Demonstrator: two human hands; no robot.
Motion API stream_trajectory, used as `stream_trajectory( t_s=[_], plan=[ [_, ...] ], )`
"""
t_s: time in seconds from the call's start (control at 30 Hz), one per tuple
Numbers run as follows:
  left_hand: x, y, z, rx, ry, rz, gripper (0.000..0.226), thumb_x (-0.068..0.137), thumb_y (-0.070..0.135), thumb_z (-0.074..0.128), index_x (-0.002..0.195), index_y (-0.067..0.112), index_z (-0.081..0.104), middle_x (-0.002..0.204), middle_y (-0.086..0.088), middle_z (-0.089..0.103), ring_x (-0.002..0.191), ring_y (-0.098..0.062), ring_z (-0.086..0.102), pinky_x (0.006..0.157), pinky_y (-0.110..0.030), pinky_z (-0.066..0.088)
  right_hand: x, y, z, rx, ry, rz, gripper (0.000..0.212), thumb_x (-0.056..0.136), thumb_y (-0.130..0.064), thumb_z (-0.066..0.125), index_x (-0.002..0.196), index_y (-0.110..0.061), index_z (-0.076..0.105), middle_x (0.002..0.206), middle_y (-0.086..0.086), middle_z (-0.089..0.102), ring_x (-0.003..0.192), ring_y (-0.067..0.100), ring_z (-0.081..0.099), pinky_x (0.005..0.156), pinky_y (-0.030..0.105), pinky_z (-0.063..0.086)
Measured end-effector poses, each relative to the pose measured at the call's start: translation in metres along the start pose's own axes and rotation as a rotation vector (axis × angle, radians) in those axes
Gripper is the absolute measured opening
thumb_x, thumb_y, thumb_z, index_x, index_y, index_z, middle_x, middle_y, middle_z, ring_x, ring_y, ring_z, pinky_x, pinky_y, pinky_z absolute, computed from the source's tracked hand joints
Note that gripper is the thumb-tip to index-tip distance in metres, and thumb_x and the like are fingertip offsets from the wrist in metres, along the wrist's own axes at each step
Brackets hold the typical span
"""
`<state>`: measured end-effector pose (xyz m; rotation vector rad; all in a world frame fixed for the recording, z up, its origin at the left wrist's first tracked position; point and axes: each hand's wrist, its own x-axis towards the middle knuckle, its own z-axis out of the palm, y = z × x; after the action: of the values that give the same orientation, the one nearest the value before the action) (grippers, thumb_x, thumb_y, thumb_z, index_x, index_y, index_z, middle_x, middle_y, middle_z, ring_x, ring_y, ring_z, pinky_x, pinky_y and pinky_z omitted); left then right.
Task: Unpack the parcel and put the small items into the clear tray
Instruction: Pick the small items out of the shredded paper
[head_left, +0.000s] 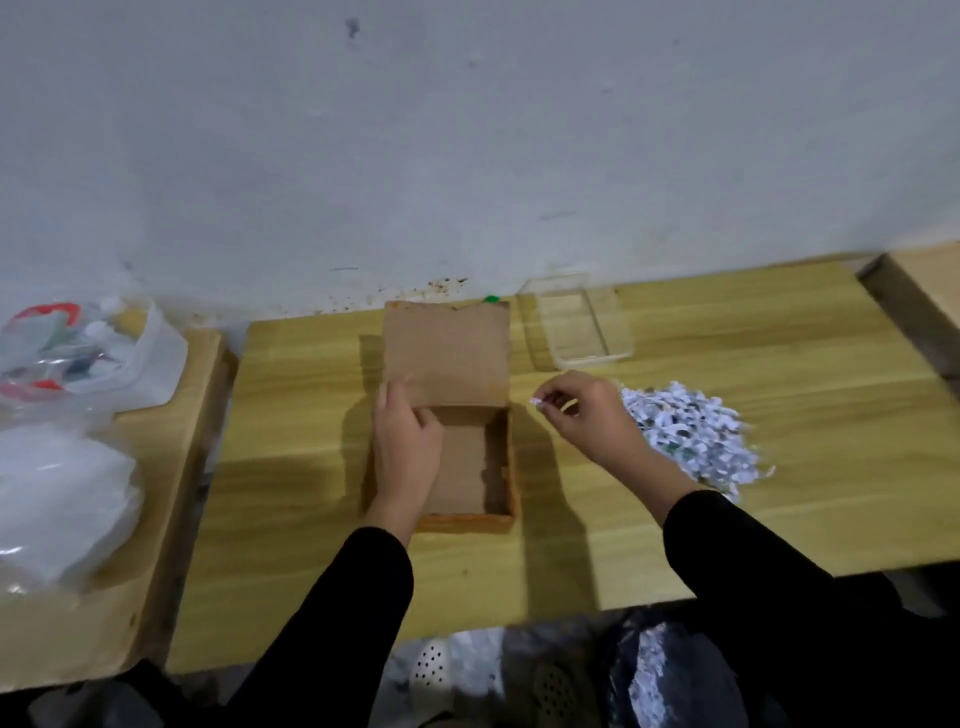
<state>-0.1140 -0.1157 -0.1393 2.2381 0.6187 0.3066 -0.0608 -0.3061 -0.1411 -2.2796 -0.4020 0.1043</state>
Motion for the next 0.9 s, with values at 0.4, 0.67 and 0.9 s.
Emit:
stream_trajectory(
  t_s=[0.4,0.67,0.9],
  plan=[
    [-0.071,0.088,0.185,0.382,-0.781,0.671,0.062,0.097,0.041,0.038,0.149,0.027,0.008,0.16,0.002,-0.001,0.147,-0.02,-0.005,0.12,-0.041,0.007,-0.064,0.151,-0.093,-0.298,0.018,0.205,0.047,0.08,-0.028,0.066,0.126,-0.017,0.056,0.126,0.014,0.058,0.112,0.036,0.053,0.097,0.043,0.043],
    [-0.02,0.077,0.206,0.234,-0.752,0.503,0.048,0.098,0.036,0.038,0.145,0.032,0.028,0.147,-0.001,0.041,0.13,-0.022,0.043,0.102,-0.043,0.042,-0.04,0.176,-0.113,-0.021,0.095,0.288,0.03,0.078,-0.024,0.073,0.105,-0.011,0.07,0.098,0.005,0.065,0.086,0.015,0.058,0.07,0.013,0.043],
    [-0.017,0.06,0.184,0.173,-0.454,0.261,0.029,0.087,0.018,0.057,0.115,0.023,0.065,0.119,-0.003,0.067,0.103,-0.026,0.063,0.089,-0.034,0.049,-0.074,0.208,-0.128,0.106,0.269,0.567,0.017,0.077,-0.005,0.072,0.094,-0.001,0.072,0.081,0.007,0.063,0.072,0.019,0.058,0.051,0.0,0.04]
  ],
)
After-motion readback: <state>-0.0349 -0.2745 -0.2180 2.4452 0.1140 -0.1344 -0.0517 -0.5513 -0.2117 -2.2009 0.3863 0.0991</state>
